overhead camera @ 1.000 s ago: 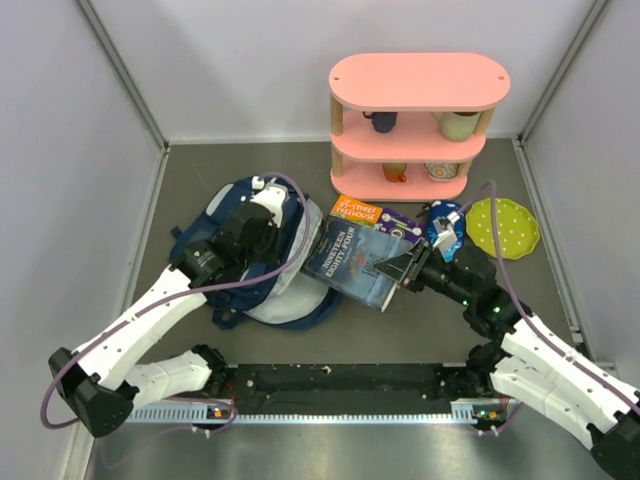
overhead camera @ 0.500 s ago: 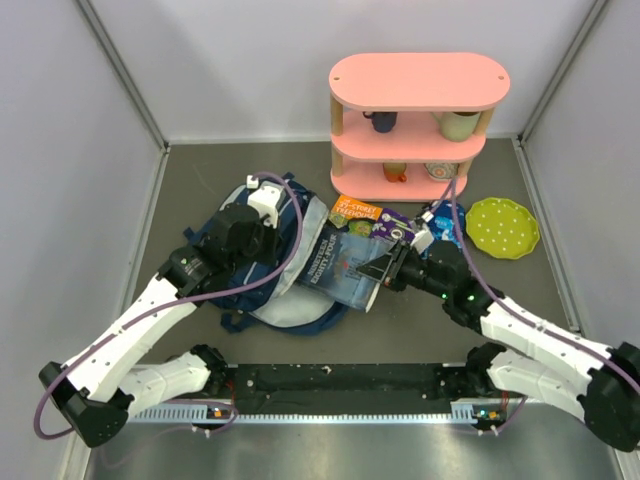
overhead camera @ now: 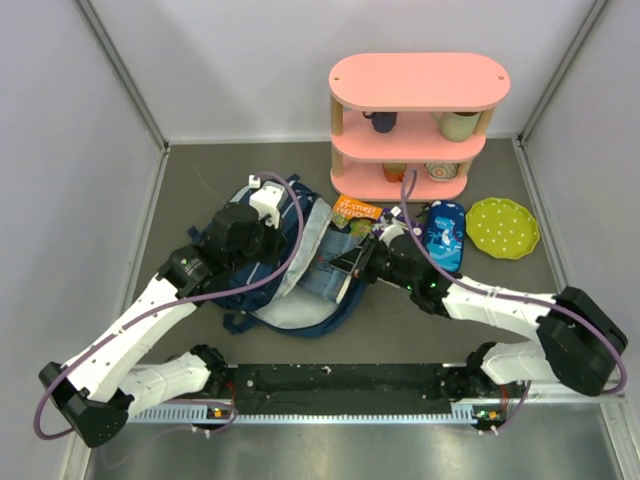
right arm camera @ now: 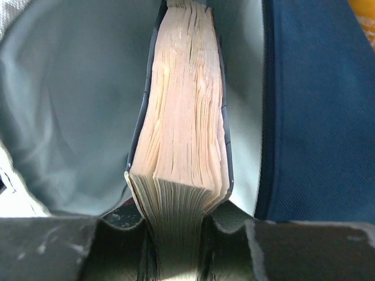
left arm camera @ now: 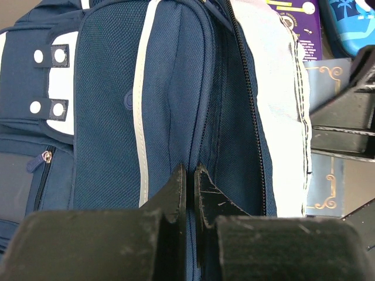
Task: Pack the student bag
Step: Place the book in the student bag.
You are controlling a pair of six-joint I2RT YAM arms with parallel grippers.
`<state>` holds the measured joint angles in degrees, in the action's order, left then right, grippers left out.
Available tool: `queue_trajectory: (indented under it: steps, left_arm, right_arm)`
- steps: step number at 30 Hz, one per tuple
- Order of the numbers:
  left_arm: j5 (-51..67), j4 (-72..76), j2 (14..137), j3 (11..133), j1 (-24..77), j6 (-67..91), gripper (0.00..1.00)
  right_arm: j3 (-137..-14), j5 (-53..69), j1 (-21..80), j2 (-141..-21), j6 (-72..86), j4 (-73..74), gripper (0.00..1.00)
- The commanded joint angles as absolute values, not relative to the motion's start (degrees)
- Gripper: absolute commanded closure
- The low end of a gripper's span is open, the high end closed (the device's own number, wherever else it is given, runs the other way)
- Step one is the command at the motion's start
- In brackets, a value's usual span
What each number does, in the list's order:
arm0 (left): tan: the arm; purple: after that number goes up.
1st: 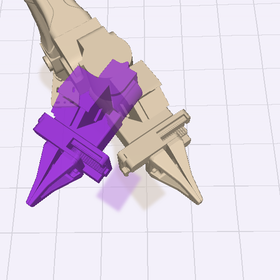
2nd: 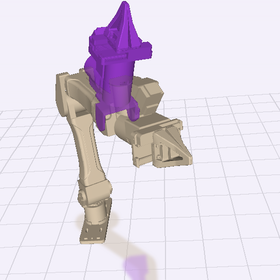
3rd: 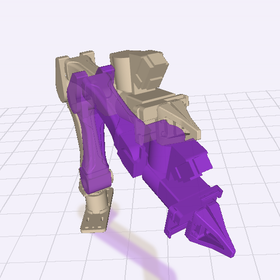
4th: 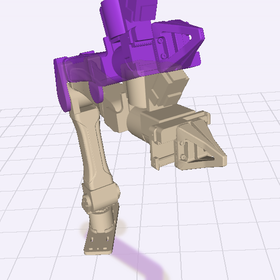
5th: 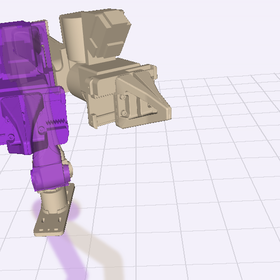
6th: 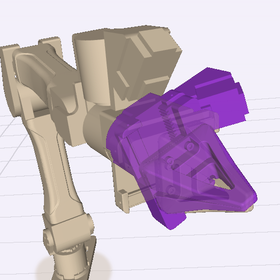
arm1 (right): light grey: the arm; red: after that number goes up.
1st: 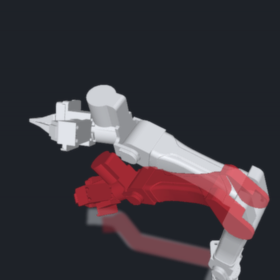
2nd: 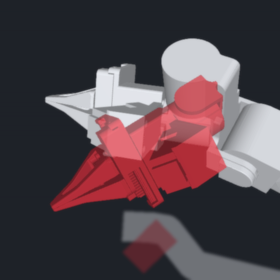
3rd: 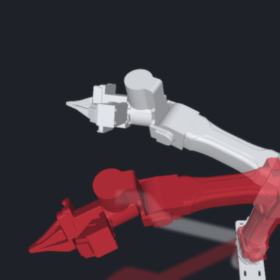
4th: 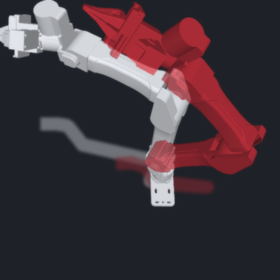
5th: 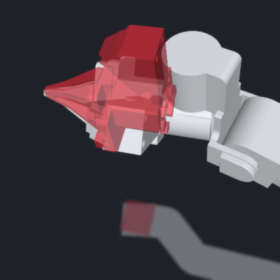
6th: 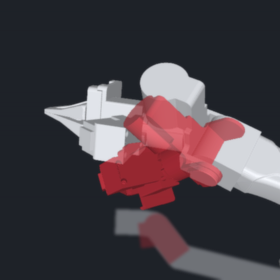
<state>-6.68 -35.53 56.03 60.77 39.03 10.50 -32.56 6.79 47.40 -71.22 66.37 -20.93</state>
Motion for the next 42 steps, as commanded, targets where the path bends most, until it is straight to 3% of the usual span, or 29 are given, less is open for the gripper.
queue_trajectory:
  steps: [1, 13, 31, 36, 42]
  left_arm:
    - [-4.6, -22.3, 54.7, 65.1, 38.8, 11.2, 1.0]
    - [-5.0, -21.2, 53.3, 64.5, 38.7, 11.7, 1.0]
    - [-0.3, -18.1, 51.0, 62.7, 36.0, 13.4, 1.0]
    - [2.3, -17.2, 51.0, 62.0, 35.2, 14.2, 1.0]
    - [0.5, -18.0, 50.4, 61.4, 34.5, 14.3, 1.0]
  right_arm:
    - [-38.1, 3.7, 49.0, -75.0, 69.5, -40.0, 1.0]
    - [-47.5, -8.9, 55.3, -90.0, 69.9, -45.0, 1.0]
    - [-64.4, -13.2, 57.5, -114.8, 71.2, -49.6, 0.99]
    - [-67.6, -12.1, 57.4, -118.2, 72.8, -47.1, 0.83]
    - [-62.2, -11.7, 57.5, -115.6, 72.8, -43.8, 0.54]
